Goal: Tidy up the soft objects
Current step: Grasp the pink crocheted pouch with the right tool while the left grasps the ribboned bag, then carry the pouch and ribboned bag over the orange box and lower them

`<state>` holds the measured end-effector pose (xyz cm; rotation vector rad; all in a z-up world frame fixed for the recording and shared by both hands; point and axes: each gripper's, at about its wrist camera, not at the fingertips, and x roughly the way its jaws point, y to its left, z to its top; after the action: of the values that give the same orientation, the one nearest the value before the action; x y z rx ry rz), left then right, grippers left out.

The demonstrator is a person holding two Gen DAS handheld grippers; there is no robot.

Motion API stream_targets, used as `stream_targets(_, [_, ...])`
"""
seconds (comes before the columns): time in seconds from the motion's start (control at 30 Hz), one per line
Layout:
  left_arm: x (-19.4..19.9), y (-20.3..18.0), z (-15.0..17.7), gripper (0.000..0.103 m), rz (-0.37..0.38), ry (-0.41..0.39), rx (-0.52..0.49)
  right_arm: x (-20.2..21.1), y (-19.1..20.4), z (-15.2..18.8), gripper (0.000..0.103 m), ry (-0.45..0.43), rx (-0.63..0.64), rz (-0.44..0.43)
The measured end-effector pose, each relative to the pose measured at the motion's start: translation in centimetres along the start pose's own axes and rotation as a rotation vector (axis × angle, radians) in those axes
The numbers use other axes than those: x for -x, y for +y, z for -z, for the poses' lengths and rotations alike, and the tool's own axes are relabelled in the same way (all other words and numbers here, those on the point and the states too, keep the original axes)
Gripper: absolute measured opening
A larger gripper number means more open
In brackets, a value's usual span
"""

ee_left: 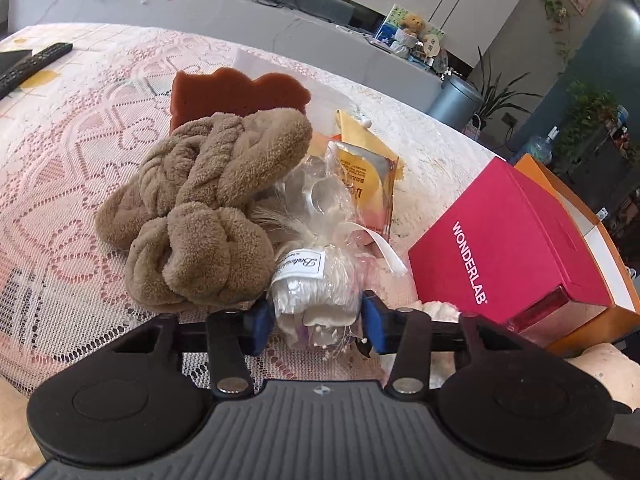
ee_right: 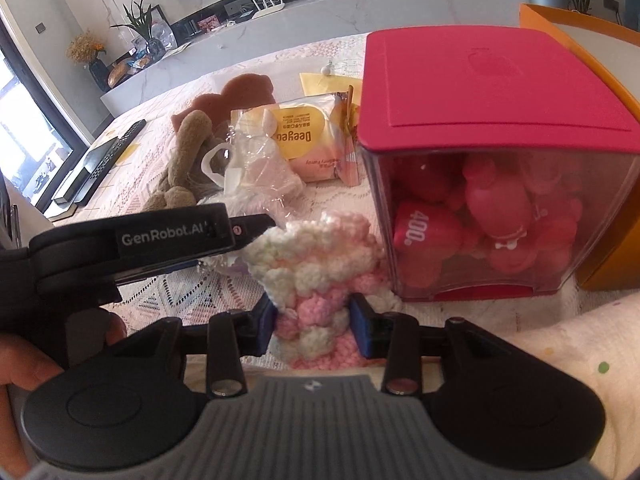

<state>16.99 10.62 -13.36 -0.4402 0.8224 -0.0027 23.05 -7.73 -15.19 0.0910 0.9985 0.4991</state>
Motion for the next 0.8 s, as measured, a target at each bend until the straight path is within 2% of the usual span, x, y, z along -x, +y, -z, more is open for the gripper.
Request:
stream_targets(0.2, [1.1, -0.7, 0.4, 0.037, 0.013, -0.019, -0.049, 0.3, 0.1, 0.1, 0.037, -0.011, 0.004, 0.001])
stream_targets(0.37, [3.0, -1.3, 1.0, 0.035, -0.002, -0.030, -0.074, 1.4, 0.1, 0.3, 0.030, -0.032, 0.001, -0.002])
stream_targets(0.8, [9.1, -2.7, 2.8, 0.034, -0.033, -0.103, -0.127, 6.4, -0.4, 0.6, 0.028, -0.088, -0.044, -0.054])
